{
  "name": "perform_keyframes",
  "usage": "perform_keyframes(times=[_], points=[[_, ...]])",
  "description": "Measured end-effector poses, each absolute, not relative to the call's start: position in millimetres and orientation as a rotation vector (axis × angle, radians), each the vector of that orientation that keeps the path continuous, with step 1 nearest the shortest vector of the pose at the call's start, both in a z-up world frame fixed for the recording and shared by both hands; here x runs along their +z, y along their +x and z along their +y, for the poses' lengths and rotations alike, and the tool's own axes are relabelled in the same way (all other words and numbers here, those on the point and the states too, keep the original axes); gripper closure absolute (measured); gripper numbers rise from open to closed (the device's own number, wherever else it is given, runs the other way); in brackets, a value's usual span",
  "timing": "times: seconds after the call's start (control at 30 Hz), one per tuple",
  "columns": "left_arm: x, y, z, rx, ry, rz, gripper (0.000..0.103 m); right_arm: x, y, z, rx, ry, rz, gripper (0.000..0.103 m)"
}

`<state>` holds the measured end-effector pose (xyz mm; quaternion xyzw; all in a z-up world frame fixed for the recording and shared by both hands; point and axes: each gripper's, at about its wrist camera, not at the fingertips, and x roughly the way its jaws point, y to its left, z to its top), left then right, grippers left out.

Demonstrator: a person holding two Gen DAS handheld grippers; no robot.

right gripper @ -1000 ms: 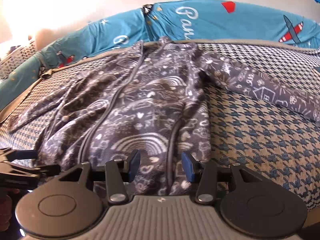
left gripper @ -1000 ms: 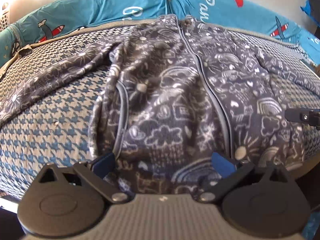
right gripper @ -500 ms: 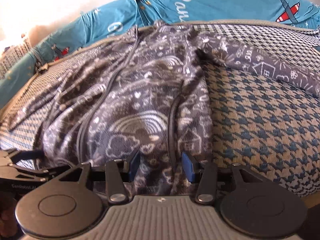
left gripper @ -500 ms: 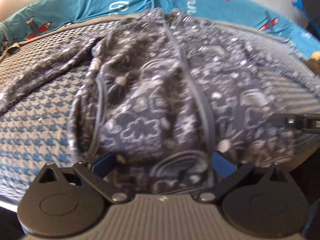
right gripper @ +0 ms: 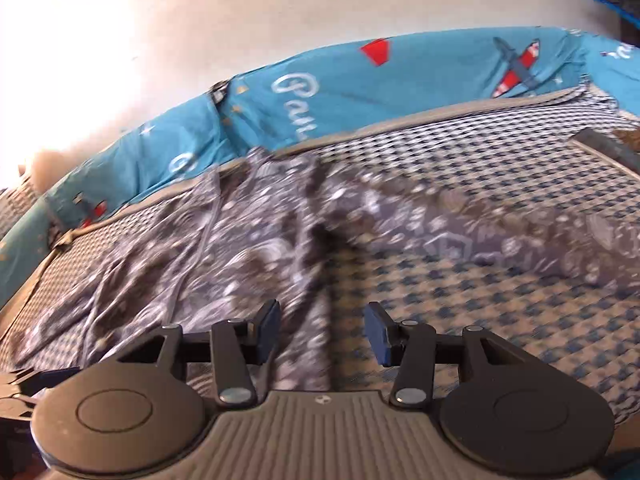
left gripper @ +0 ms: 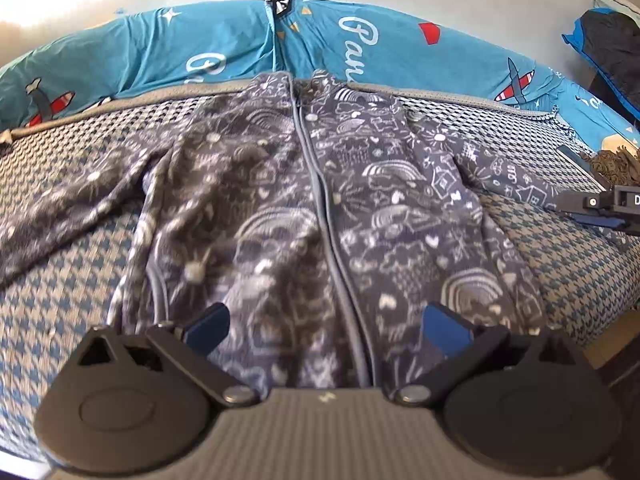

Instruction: Fold clothes

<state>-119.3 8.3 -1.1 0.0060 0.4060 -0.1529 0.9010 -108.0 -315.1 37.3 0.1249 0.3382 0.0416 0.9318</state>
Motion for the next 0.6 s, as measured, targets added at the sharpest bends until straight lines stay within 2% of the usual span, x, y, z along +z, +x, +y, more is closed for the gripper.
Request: perform_keyframes(times=[0.3,0.47,0.6], points=[[20,-68,-14,-0.389,0.084,0.783,0.000,46,-63,-402,-0.130,0.289,0.656,0.058],[27,-40,-18,-0.404,0.141,0.754,0.000,31,-34,-439,-0.214,0.293,0.717,0.056],[22,-24,-10,-0.387,0.024,0.789,0.000,12,-13,-458,-0.280,0.274,0.777,0.056]])
